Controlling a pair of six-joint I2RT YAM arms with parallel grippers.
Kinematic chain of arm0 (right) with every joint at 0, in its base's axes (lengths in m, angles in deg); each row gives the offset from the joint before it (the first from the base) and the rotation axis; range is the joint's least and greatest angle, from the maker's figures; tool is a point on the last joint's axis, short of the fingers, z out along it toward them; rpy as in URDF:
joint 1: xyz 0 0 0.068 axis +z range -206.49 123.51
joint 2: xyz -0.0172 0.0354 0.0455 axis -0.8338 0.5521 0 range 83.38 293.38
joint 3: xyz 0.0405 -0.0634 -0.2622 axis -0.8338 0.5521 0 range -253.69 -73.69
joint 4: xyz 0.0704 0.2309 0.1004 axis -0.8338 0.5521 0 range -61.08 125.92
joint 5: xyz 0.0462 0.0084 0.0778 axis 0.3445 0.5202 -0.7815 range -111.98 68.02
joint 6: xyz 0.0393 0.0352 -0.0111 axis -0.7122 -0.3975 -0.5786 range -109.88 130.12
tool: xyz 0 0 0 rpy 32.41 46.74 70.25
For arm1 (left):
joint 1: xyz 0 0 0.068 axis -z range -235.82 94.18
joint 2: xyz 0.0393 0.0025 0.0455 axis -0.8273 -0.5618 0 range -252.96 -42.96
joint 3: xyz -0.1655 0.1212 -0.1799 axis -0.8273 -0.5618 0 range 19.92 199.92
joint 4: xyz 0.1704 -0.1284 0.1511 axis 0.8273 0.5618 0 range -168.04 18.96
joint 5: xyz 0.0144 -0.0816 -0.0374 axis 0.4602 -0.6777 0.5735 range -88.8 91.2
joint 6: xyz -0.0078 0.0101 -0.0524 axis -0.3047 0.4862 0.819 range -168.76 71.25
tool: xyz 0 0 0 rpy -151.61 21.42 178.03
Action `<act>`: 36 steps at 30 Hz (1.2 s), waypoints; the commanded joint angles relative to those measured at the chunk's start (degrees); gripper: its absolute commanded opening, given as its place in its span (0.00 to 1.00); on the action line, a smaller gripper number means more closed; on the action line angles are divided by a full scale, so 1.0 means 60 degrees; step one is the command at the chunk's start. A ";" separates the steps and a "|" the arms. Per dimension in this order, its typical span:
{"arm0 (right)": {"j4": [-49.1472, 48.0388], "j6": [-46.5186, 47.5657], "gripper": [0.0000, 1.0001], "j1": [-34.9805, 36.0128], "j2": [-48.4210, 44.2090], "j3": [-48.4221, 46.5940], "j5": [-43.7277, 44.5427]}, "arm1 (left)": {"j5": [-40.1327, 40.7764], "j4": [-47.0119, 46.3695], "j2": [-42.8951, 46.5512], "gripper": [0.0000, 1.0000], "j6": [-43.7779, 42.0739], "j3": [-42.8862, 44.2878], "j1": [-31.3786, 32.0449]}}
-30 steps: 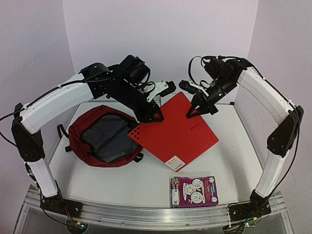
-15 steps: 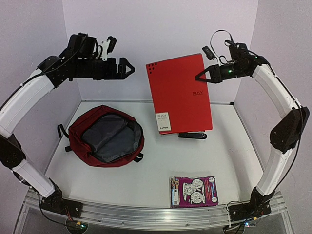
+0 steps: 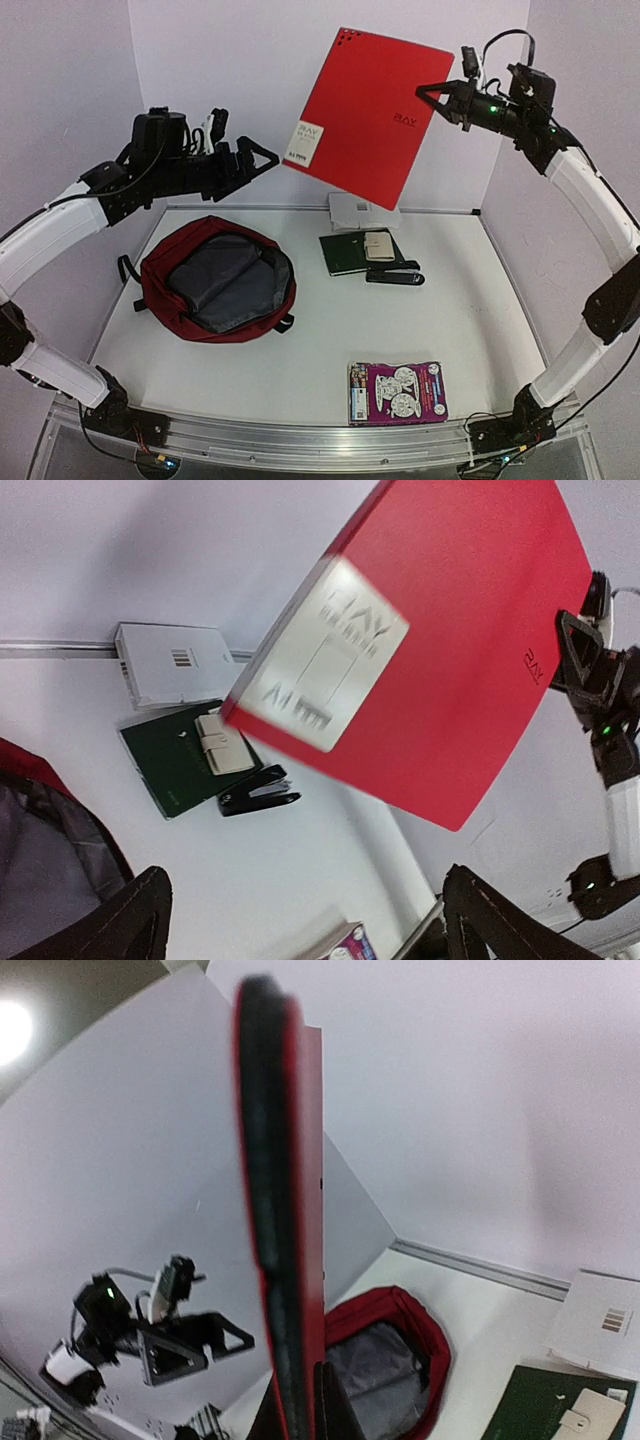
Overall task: Pack the student bag
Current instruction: Pick up the files from the center of the board.
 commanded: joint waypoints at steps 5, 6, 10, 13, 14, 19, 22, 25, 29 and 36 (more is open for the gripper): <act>-0.4203 -0.4318 0.00 0.0014 -0.1144 0.1846 0.1692 | 0.0224 -0.5308 -0.0665 0.94 0.2598 -0.1065 0.0685; -0.4406 -0.4537 0.00 0.0018 -0.1207 0.2074 0.1714 | 0.0189 -0.5630 -0.0887 0.95 0.2613 -0.0953 0.0818; -0.5085 -0.5254 0.00 0.0094 -0.1452 0.2830 0.1724 | 0.0023 -0.7090 -0.1707 0.97 0.2767 -0.0767 0.1150; -0.5414 -0.5404 0.00 0.0154 -0.1736 0.3244 0.1793 | -0.0129 -0.7337 -0.2259 0.96 0.2840 -0.0412 0.1202; -0.5512 -0.5515 0.00 0.0193 -0.1791 0.3319 0.1751 | -0.0166 -0.7520 -0.2402 0.94 0.2926 -0.0371 0.1207; -0.5706 -0.5609 0.00 0.0415 -0.2122 0.3731 0.1697 | -0.0455 -0.8422 -0.2820 0.68 0.3207 -0.0190 0.1199; -0.5698 -0.5379 0.02 0.0419 -0.2287 0.4098 0.1605 | -0.0467 -0.8511 -0.2661 0.36 0.3172 -0.0311 0.1195; -0.5578 -0.4823 0.36 0.0330 -0.2475 0.4379 0.1078 | -0.0458 -0.8272 -0.2196 0.09 0.3127 -0.0738 0.1110; -0.4754 -0.4002 0.85 -0.0415 -0.2667 0.4593 -0.0609 | -0.0681 -0.6752 -0.1186 0.00 0.2575 -0.0985 0.1004; 0.0963 0.1462 0.98 -0.1999 -0.2835 0.3771 -0.2821 | -0.1670 -0.1731 0.0631 0.00 0.0658 -0.0310 0.0993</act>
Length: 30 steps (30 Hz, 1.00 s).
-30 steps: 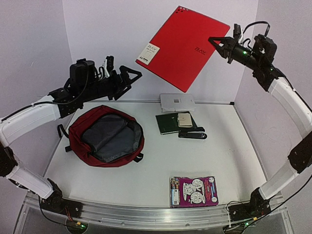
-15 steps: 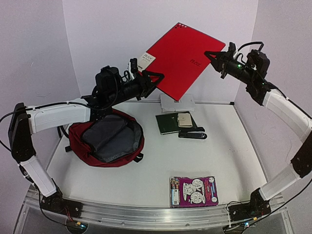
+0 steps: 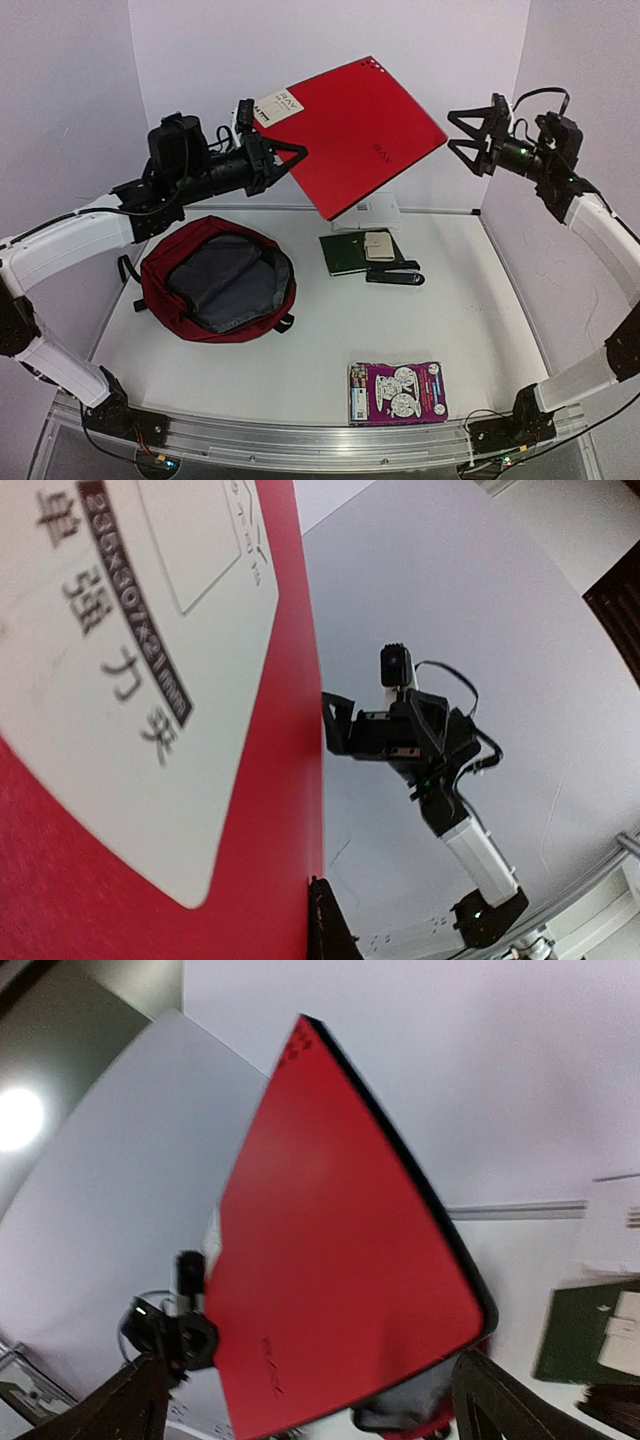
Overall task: Pack the student bag
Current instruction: Pick up the files from the center of the board.
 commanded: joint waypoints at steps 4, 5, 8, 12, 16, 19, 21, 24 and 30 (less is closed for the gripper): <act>0.8267 0.8443 0.98 -0.0586 0.0242 -0.2275 -0.2049 | -0.1353 0.4628 0.1786 0.00 -0.1916 0.0834 -0.0084; 0.9400 0.9338 0.98 -0.0581 0.0507 -0.2658 -0.2212 | -0.1608 0.5158 0.1716 0.00 -0.2019 0.1030 -0.0080; 1.2609 1.2485 0.98 -0.0059 0.1244 -0.3669 -0.1799 | -0.2384 0.5672 0.1554 0.00 -0.2109 0.1127 -0.0055; 1.4904 1.4356 0.98 0.0317 0.1915 -0.3977 -0.1661 | -0.3027 0.5120 0.1570 0.00 -0.2040 0.0819 0.0008; 1.5051 1.4478 0.98 0.0371 0.1944 -0.3607 -0.1750 | -0.3599 0.5019 0.1373 0.00 -0.2073 0.0882 0.0094; 1.5051 1.4239 0.98 0.0399 0.2078 -0.3453 -0.2218 | -0.3859 0.4704 0.1333 0.00 -0.1984 0.0790 0.0173; 1.5053 1.3921 0.97 0.0414 0.2182 -0.3469 -0.2724 | -0.3953 0.4629 0.1303 0.00 -0.1978 0.0781 0.0191; 1.5016 1.3503 0.92 0.0567 0.2223 -0.3416 -0.3441 | -0.4092 0.4493 0.1252 0.00 -0.2022 0.0784 0.0199; 1.4381 1.2613 0.74 0.0678 0.2042 -0.2711 -0.4080 | -0.4297 0.3730 0.1313 0.00 -0.1807 0.0455 0.0208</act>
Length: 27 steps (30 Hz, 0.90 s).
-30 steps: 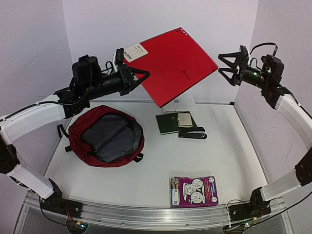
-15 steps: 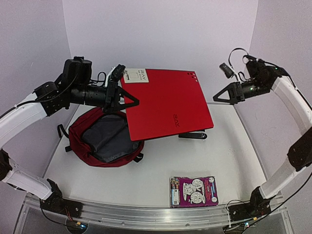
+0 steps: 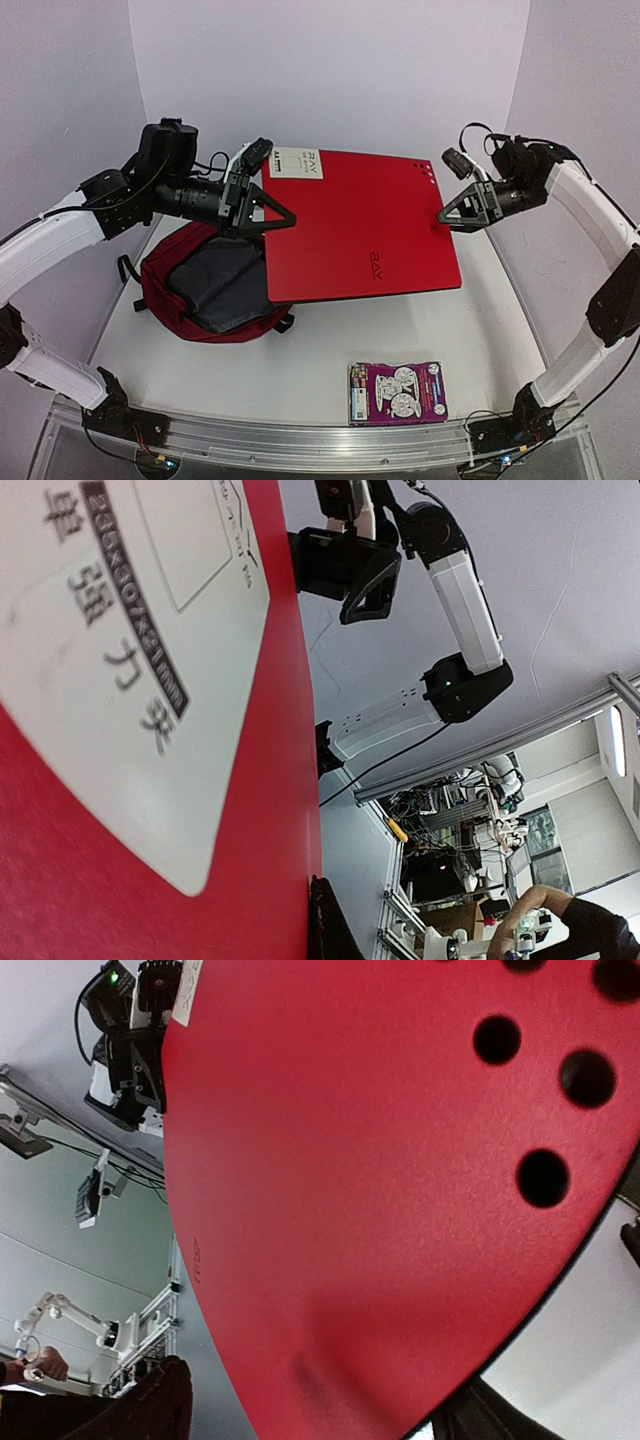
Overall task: Pack the student bag
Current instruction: Pick up the files from the center of the board.
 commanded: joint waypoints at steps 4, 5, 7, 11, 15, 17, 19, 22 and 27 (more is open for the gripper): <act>-0.0165 -0.1365 0.60 0.0096 -0.0274 0.0537 -0.1483 | -0.0477 -0.1989 0.0300 0.00 0.0076 -0.0194 0.0028; -0.0289 -0.1584 0.57 0.0102 -0.0314 0.0551 -0.1642 | -0.0515 -0.1989 0.0272 0.00 0.0101 -0.0195 0.0028; -0.0594 -0.2056 0.47 0.0127 -0.0352 0.0526 -0.1958 | -0.0544 -0.1983 0.0198 0.00 0.0142 -0.0222 0.0031; -0.0939 -0.2575 0.16 0.0204 -0.0413 0.0407 -0.2223 | -0.0225 -0.1537 0.0121 0.01 0.0063 -0.0144 0.0027; -0.1167 -0.2890 0.00 0.0228 -0.0560 0.0508 -0.2108 | 0.0951 -0.0421 0.0022 0.30 -0.0028 0.0299 0.0013; -0.1368 -0.3146 0.00 0.0221 -0.0645 0.0519 -0.1864 | 0.1840 0.0367 0.0043 0.45 -0.0223 0.0561 0.0019; -0.1468 -0.3352 0.00 0.0185 -0.0686 0.0450 -0.1390 | 0.3755 0.1245 0.0274 0.62 -0.0232 0.0750 -0.0022; -0.1628 -0.3584 0.00 -0.0065 -0.0660 0.0380 -0.0511 | 0.6674 0.2595 0.0725 0.87 -0.0143 0.0964 -0.0130; -0.2824 -0.5083 0.00 -0.0519 -0.0800 0.0762 0.0398 | 0.9338 0.4595 0.0438 0.95 -0.0219 0.1701 -0.0571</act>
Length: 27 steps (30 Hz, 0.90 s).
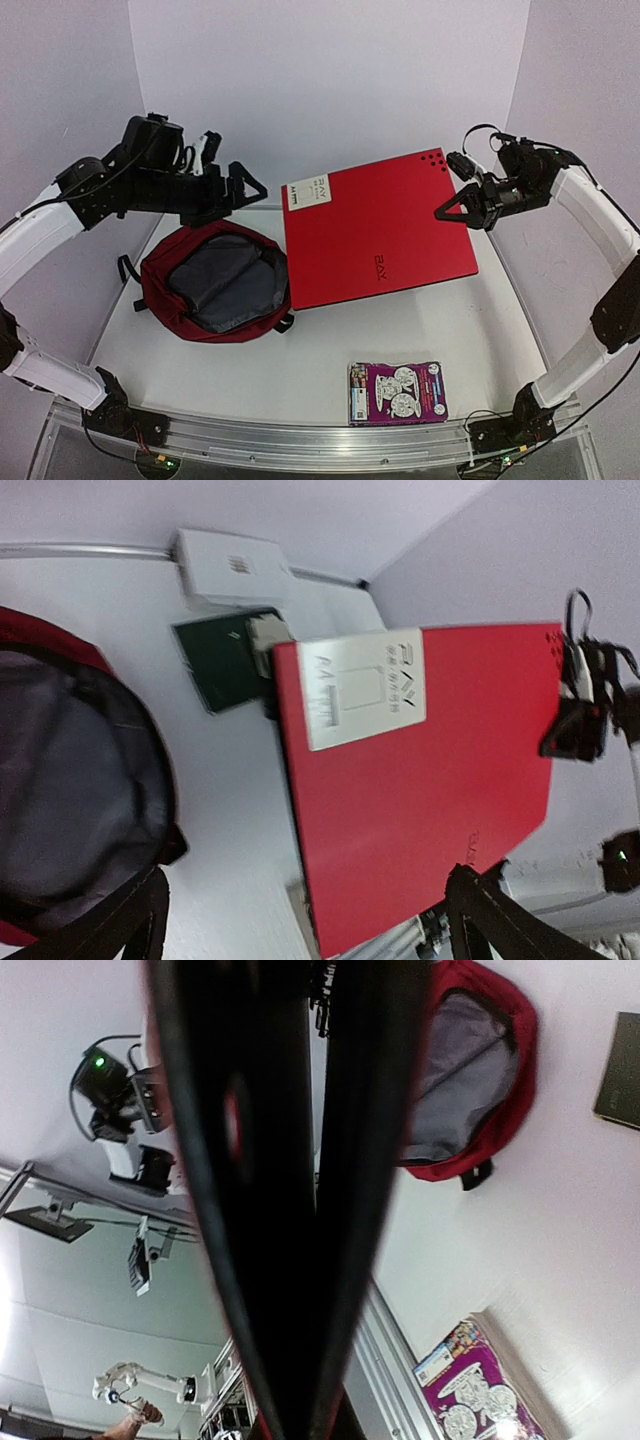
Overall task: Pack the student bag
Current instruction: Pick up the files from the center of the board, then place the files in the student bag.
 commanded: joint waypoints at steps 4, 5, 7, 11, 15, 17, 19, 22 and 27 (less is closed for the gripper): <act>-0.3785 -0.3557 0.00 -0.0331 -0.1080 0.1279 0.1520 | 0.4051 0.3603 -0.1450 0.84 -0.0262 0.1917 -0.0643; -0.4146 -0.3880 0.00 -0.0331 -0.1191 0.1508 0.1612 | 0.4143 0.3982 -0.1892 0.80 -0.0345 0.2204 -0.0717; -0.4632 -0.4310 0.00 -0.0331 -0.1359 0.1891 0.1782 | 0.4252 0.4608 -0.2608 0.76 -0.0549 0.2652 -0.0933; -0.4924 -0.4538 0.00 -0.0331 -0.1523 0.2337 0.1960 | 0.3767 0.4860 -0.3829 0.72 -0.1795 0.3020 -0.1301; -0.5385 -0.4910 0.00 -0.0331 -0.1700 0.2719 0.2085 | 0.3525 0.5287 -0.5303 0.68 -0.2918 0.3597 -0.1407; -0.5558 -0.5097 0.00 -0.0331 -0.1781 0.2858 0.2165 | 0.3516 0.5511 -0.6096 0.65 -0.3180 0.3751 -0.1501; -0.5620 -0.5165 0.00 -0.0331 -0.1857 0.2960 0.2171 | 0.3435 0.5521 -0.6642 0.62 -0.3452 0.3745 -0.1582; -0.5691 -0.5230 0.00 -0.0331 -0.1988 0.3113 0.2198 | 0.3422 0.5294 -0.7256 0.60 -0.3833 0.3611 -0.1656; -0.5841 -0.5366 0.00 -0.0332 -0.2012 0.3336 0.2271 | 0.3566 0.4717 -0.7721 0.58 -0.4374 0.3216 -0.1889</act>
